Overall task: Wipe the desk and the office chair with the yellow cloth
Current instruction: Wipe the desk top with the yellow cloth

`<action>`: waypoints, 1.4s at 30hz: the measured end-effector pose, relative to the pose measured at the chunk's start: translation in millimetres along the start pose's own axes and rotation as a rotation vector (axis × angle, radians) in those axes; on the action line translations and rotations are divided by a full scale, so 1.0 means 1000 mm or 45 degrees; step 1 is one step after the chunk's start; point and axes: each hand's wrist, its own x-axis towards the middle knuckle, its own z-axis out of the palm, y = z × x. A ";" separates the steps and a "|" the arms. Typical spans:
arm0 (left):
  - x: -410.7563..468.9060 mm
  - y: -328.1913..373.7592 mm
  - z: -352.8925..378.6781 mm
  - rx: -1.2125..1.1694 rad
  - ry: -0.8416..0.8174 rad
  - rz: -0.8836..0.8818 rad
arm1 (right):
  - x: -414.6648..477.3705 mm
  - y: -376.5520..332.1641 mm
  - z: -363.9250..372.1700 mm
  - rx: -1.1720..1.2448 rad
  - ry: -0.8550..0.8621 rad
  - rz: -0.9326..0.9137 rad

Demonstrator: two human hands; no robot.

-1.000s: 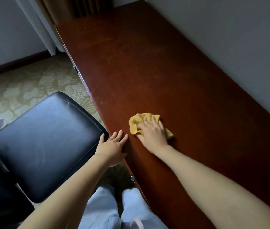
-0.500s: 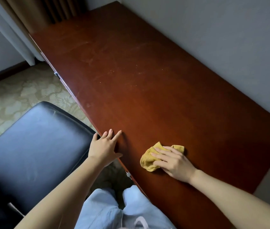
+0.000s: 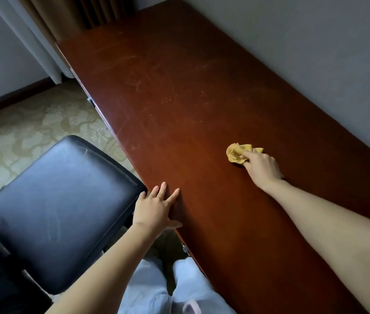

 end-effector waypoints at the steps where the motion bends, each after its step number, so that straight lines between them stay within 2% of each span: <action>1: 0.000 0.000 0.000 0.004 0.002 0.001 | 0.009 -0.007 -0.001 -0.005 -0.006 0.036; 6: 0.001 -0.003 -0.002 -0.018 -0.034 0.005 | 0.027 -0.049 0.008 0.018 -0.061 0.139; 16: 0.001 -0.014 -0.002 -0.152 -0.088 0.006 | -0.038 -0.072 0.038 0.227 -0.138 -0.495; 20: 0.000 -0.014 -0.001 -0.165 -0.099 -0.006 | -0.087 -0.074 0.051 0.315 -0.103 -0.585; 24: 0.009 -0.006 -0.015 -0.045 -0.074 -0.030 | -0.132 -0.066 0.056 0.415 -0.004 -0.685; 29: 0.021 0.024 -0.038 0.072 -0.060 -0.134 | -0.174 -0.025 0.057 0.424 0.062 -0.832; 32: 0.022 0.042 -0.041 0.104 0.035 -0.137 | -0.182 0.015 0.051 0.436 0.059 -0.728; 35: 0.022 0.056 -0.038 0.045 0.096 -0.024 | -0.176 0.055 0.041 0.437 0.052 -0.581; 42: 0.019 0.072 -0.028 -0.078 0.153 0.033 | -0.114 0.114 0.023 0.449 0.096 -0.282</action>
